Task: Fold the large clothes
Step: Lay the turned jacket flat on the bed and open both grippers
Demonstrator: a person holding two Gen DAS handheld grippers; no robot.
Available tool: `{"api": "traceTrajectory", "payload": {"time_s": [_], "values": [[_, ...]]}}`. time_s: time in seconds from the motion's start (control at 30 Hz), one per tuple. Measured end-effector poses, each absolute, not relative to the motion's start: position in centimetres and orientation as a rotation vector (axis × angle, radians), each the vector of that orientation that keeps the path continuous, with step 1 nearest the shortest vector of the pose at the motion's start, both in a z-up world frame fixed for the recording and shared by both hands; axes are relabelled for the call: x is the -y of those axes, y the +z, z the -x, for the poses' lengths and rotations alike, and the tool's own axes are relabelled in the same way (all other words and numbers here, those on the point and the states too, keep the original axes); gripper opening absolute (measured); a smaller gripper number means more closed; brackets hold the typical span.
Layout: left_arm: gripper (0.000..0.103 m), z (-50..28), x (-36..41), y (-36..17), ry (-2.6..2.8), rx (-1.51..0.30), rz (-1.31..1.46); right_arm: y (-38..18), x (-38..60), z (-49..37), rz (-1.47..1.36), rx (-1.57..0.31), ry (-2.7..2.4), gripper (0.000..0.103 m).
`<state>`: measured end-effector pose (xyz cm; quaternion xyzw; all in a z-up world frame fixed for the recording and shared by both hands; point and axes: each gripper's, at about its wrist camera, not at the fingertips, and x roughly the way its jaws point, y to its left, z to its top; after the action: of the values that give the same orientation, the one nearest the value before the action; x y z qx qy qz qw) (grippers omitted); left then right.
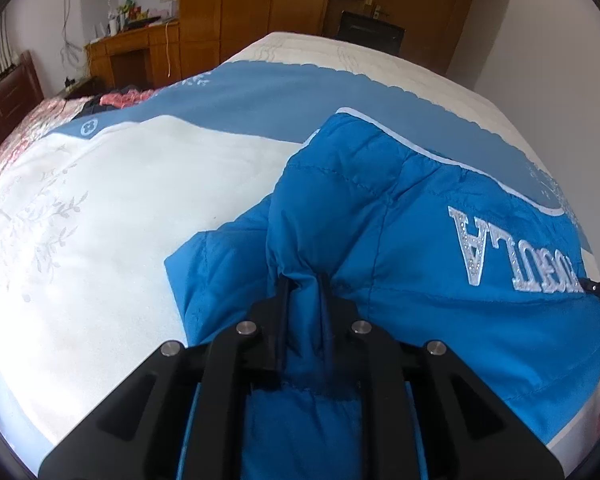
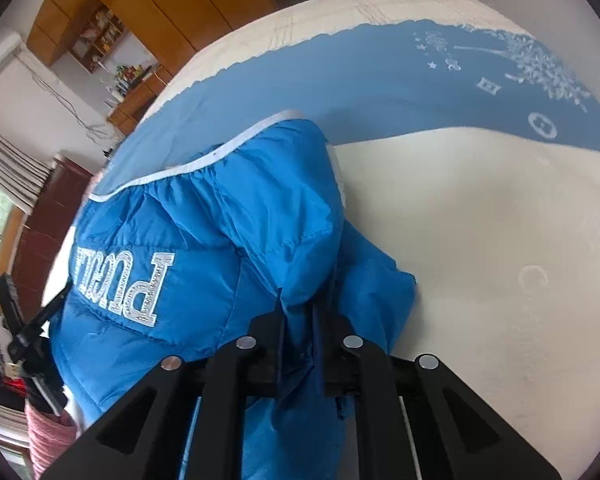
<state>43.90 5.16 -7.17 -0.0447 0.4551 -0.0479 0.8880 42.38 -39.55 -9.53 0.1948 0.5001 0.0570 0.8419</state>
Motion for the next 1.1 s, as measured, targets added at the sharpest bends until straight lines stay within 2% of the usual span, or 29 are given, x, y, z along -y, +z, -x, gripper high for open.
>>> {"api": "traceTrajectory", "payload": {"time_s": [0.1,0.27,0.4,0.67,0.87,1.1], "values": [[0.019,-43.3,-5.9,-5.5,-0.085,-0.955,0.146,-7.4,39.6,-41.2,-0.389,-1.033,0.116,0.021],[0.020,-40.3,-6.5,-0.6,-0.078,-0.856,0.204,-2.7,38.2,-37.9,-0.331,-0.961,0.150,0.021],[0.020,-38.2,-1.7,1.0,-0.181,-0.855,0.134,-1.7,34.2,-36.1,-0.292,-0.999,0.257,0.021],[0.020,-37.5,6.7,-3.5,-0.285,-0.949,0.011,-4.1,28.3,-35.7,-0.213,-1.075,0.232,0.021],[0.021,-38.5,7.1,-8.2,-0.318,-1.028,-0.018,-8.0,27.8,-36.3,-0.214,-1.128,0.187,0.019],[0.020,-38.4,7.0,-9.9,-0.307,-1.023,-0.014,-10.1,27.5,-36.0,-0.227,-1.097,0.142,0.017]]}}
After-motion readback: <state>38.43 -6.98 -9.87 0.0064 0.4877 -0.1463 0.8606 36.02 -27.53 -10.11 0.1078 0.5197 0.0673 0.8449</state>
